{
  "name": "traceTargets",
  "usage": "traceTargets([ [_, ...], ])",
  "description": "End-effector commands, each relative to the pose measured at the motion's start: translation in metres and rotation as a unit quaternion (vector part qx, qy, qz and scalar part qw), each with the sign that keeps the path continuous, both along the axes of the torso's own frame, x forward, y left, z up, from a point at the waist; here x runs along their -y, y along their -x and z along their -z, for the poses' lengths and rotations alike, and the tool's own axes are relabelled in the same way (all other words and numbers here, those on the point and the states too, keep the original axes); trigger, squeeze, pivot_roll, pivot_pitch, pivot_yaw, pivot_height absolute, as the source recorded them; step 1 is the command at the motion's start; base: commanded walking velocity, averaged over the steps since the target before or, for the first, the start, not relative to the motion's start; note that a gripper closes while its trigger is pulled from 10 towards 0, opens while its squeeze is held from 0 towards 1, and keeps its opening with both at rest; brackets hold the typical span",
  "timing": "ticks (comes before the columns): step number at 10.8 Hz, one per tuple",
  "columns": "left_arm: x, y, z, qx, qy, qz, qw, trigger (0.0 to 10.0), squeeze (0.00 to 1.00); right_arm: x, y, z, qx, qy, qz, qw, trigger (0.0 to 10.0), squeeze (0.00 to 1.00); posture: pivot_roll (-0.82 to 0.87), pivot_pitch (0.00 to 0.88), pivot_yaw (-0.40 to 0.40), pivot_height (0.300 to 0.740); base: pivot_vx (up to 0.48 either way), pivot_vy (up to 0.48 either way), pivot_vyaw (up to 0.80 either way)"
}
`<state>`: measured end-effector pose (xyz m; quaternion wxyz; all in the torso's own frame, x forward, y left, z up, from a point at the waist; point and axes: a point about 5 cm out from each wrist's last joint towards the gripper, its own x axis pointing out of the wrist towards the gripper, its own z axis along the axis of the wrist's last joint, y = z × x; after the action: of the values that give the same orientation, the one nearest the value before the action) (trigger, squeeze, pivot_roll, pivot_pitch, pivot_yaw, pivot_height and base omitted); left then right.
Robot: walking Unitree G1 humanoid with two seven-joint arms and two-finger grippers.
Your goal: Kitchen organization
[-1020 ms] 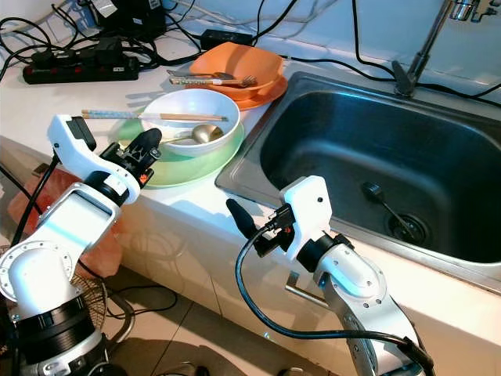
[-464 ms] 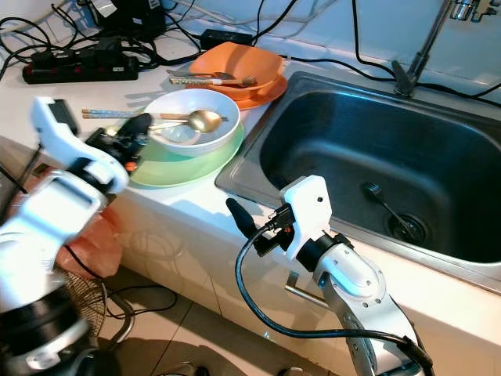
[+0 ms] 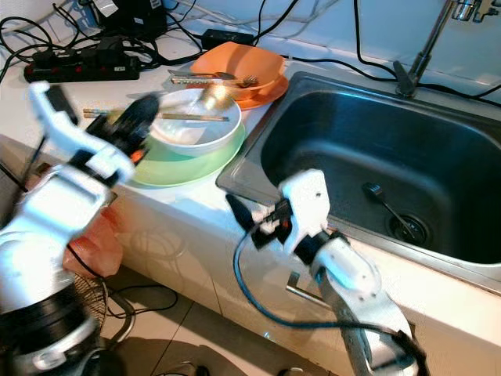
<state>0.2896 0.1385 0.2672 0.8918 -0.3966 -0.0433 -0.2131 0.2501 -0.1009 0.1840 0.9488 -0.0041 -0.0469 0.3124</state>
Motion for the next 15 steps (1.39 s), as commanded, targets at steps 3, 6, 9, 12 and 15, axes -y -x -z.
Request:
traceTargets([
  [3, 0.022, -0.004, 0.007, 0.020, 0.002, 0.054, 0.998, 0.0, 0.00, 0.010, -0.010, -0.005, -0.007, -0.034, 0.046, 0.998, 10.0, 0.00, 0.00, 0.080, 0.031, 0.740, 0.000, 0.000, 0.00],
  [6, 0.033, -0.012, 0.030, 0.031, 0.007, 0.062, 0.998, 0.0, 0.00, 0.009, -0.021, -0.013, -0.050, -0.114, 0.057, 0.991, 10.0, 0.00, -0.01, 0.066, 0.030, 0.740, 0.000, 0.000, 0.00],
  [9, 0.055, -0.017, 0.039, 0.048, 0.032, 0.103, 0.993, 0.0, 0.00, 0.006, -0.032, -0.023, -0.117, -0.243, 0.042, 0.962, 10.0, 0.00, -0.02, 0.055, 0.023, 0.740, 0.000, 0.000, 0.00],
  [12, 0.066, -0.019, 0.047, 0.043, 0.048, 0.120, 0.991, 0.0, 0.00, 0.005, -0.036, -0.026, -0.145, -0.285, 0.036, 0.947, 10.0, 0.00, -0.03, 0.050, 0.022, 0.740, 0.000, 0.000, 0.00],
  [15, 0.073, -0.015, 0.056, 0.025, 0.070, 0.141, 0.987, 0.0, 0.00, 0.006, -0.040, -0.031, -0.153, -0.320, 0.042, 0.934, 10.0, 0.00, -0.03, 0.046, 0.024, 0.740, 0.000, 0.000, 0.00],
])
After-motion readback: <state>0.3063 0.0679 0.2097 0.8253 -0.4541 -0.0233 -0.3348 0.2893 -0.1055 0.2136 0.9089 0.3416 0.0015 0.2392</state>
